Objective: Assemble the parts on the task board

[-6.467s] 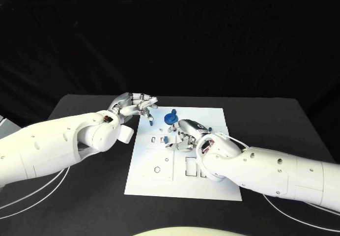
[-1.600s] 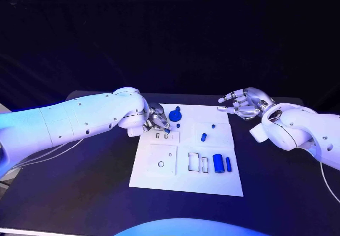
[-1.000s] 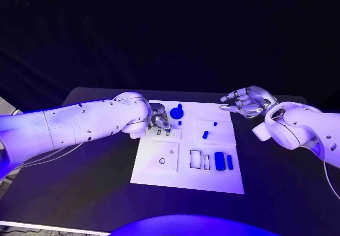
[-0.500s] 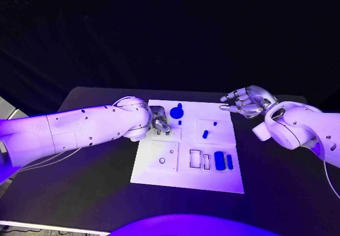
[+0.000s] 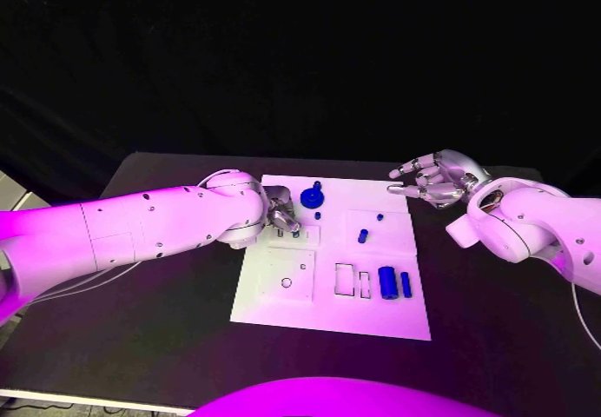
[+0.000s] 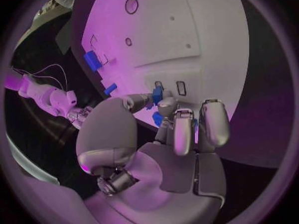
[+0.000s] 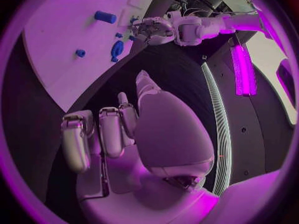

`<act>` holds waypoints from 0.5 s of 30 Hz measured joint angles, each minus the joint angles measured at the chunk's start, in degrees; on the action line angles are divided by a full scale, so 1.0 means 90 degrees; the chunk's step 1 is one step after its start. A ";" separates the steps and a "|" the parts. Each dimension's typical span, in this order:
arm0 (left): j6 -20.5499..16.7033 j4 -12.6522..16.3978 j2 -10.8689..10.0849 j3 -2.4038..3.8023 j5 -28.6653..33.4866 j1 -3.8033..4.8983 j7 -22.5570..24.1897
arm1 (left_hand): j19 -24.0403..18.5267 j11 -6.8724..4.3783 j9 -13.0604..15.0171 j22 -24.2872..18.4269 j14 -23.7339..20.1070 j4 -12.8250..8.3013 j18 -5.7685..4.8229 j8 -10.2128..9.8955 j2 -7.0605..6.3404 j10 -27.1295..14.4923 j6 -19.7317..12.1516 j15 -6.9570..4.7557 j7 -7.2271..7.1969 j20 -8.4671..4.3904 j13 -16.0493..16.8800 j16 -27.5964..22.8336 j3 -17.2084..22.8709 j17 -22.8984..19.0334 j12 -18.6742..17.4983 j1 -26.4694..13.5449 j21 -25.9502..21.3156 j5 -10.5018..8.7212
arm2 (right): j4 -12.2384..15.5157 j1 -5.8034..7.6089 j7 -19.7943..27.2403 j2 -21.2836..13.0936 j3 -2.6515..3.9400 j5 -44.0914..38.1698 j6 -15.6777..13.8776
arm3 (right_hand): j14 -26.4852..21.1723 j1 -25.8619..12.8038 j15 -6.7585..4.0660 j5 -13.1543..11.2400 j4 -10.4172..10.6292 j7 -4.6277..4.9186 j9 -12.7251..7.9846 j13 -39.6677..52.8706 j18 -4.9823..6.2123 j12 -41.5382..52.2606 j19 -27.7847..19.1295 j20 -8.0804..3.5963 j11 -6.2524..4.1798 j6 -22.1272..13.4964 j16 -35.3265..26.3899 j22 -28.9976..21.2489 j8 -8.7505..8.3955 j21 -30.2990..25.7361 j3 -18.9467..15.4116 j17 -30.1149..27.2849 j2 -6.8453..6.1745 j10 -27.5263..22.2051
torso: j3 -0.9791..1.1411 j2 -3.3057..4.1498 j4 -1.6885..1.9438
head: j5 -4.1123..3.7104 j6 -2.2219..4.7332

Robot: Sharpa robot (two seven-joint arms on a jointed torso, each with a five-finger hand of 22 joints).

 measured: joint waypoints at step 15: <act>0.0204 0.0004 0.0004 0.0011 -0.0001 0.0010 -0.0049 | -0.0001 -0.0023 0.0001 0.0000 0.0023 -0.0001 0.0000 0.0060 -0.0025 0.0023 0.0068 -0.0023 -0.0068 -0.0001 -0.0016 0.0000 0.0001 -0.0001 0.0000 -0.0092 -0.0001 0.0000 | 0.0000 0.0000 -0.0005 -0.0004 0.0000 -0.0007 0.0015 | 0.0000 0.0000 0.0000 0.0000 0.0000 0.0000 0.0004 0.0000 0.0000 0.0000 0.0000 0.0000 0.0000 0.0001 0.0000 -0.0001 0.0000 0.0000 0.0000 0.0000 0.0000 0.0000 | 0.0000 -0.0004 -0.0002 | -0.0011 -0.0031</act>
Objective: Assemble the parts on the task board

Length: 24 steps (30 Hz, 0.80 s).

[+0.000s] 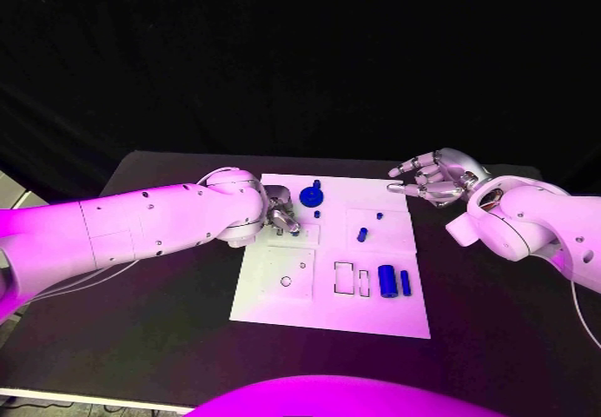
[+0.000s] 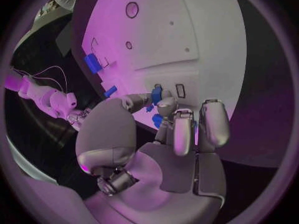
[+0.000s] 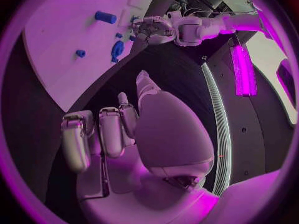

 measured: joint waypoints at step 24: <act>0.0060 0.0003 0.0005 0.0003 0.0007 0.0005 -0.0011 | 0.0023 -0.0022 0.0000 0.0013 -0.0023 -0.0152 0.0000 0.0042 -0.0021 0.0022 0.0011 -0.0022 -0.0010 -0.0023 -0.0016 0.0000 0.0129 -0.0001 0.0000 -0.0071 -0.0001 -0.0051 | 0.0004 0.0000 -0.0009 -0.0006 0.0000 -0.0003 0.0011 | 0.0000 0.0000 0.0000 0.0000 0.0000 -0.0001 -0.0002 0.0000 0.0000 0.0000 0.0000 0.0000 0.0000 0.0001 0.0000 0.0004 0.0000 0.0000 0.0000 0.0000 0.0000 0.0000 | 0.0002 0.0001 0.0000 | -0.0007 -0.0021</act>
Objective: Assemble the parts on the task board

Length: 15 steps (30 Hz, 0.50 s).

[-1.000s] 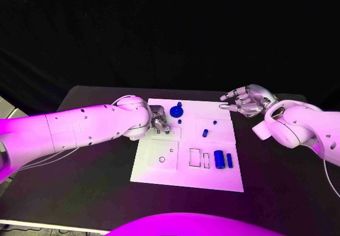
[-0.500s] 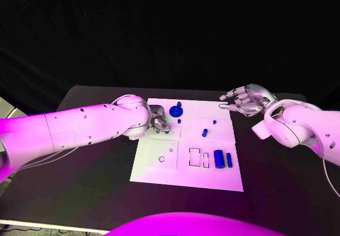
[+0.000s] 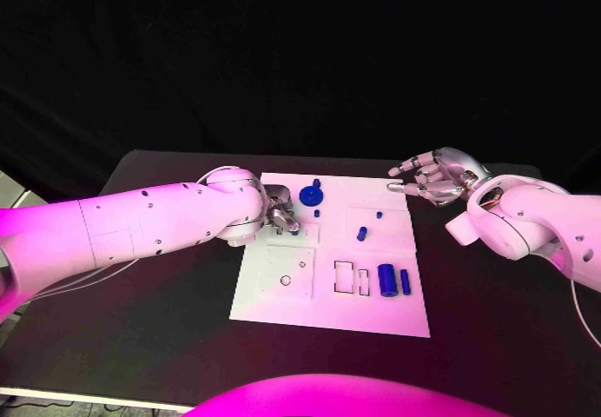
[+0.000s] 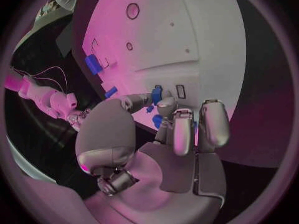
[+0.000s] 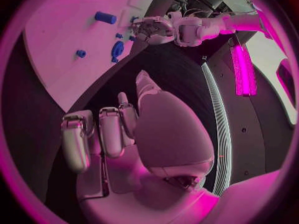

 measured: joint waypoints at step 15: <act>0.0068 -0.0014 0.0009 0.0005 0.0007 0.0006 -0.0003 | 0.0000 0.0001 0.0000 -0.0001 0.0023 -0.0043 0.0000 0.0020 -0.0021 -0.0001 0.0001 -0.0023 0.0000 0.0000 -0.0031 0.0000 -0.0042 -0.0001 0.0000 -0.0072 0.0000 -0.0007 | 0.0002 0.0000 -0.0006 -0.0004 0.0000 -0.0001 0.0013 | 0.0000 0.0000 0.0000 0.0000 0.0018 0.0000 0.0006 0.0000 0.0000 0.0000 0.0000 0.0000 0.0000 0.0000 0.0000 -0.0001 0.0025 0.0000 -0.0018 0.0000 0.0000 0.0000 | -0.0001 0.0000 0.0001 | -0.0011 -0.0018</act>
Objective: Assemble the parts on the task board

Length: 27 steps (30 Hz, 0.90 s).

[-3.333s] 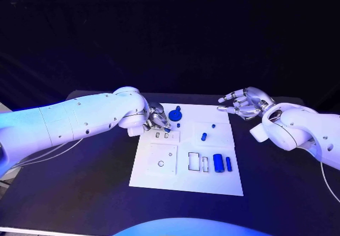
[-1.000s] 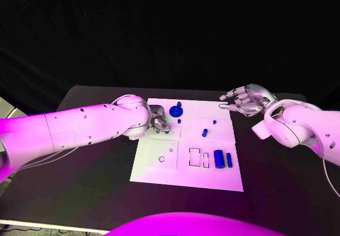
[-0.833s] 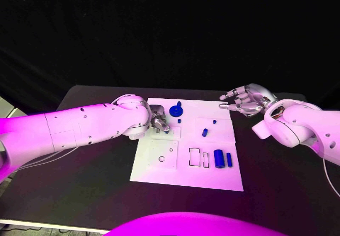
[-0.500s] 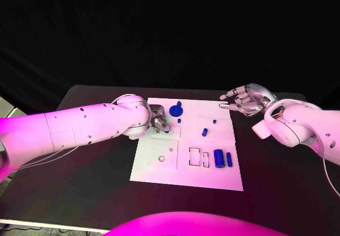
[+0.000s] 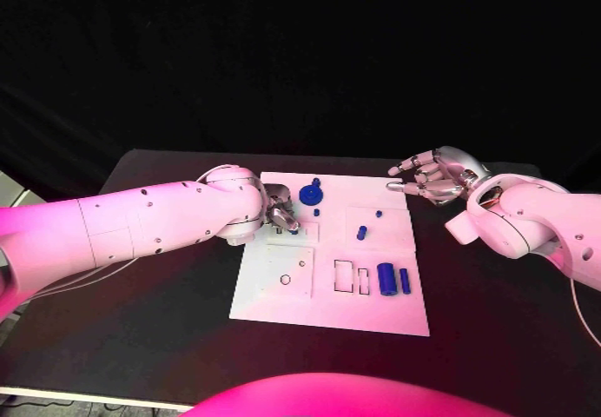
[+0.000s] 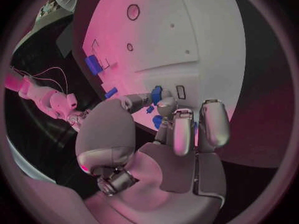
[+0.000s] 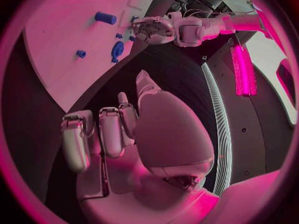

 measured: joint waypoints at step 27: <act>0.0020 -0.0021 0.0001 -0.0003 0.0024 -0.0001 -0.0010 | 0.0022 -0.0023 0.0000 -0.0002 -0.0024 -0.0209 0.0000 0.0035 -0.0067 0.0023 0.0158 -0.0023 -0.0095 -0.0023 -0.0038 0.0000 -0.0055 0.0000 0.0024 -0.0251 0.0000 -0.0038 | 0.0008 0.0000 -0.0009 -0.0014 0.0000 -0.0001 0.0016 | 0.0000 0.0000 0.0000 0.0000 0.0000 -0.0001 -0.0001 0.0000 0.0000 0.0000 0.0000 0.0000 0.0000 0.0000 0.0000 -0.0002 0.0000 0.0000 0.0000 -0.0011 0.0000 0.0000 | -0.0001 0.0001 -0.0001 | -0.0013 -0.0050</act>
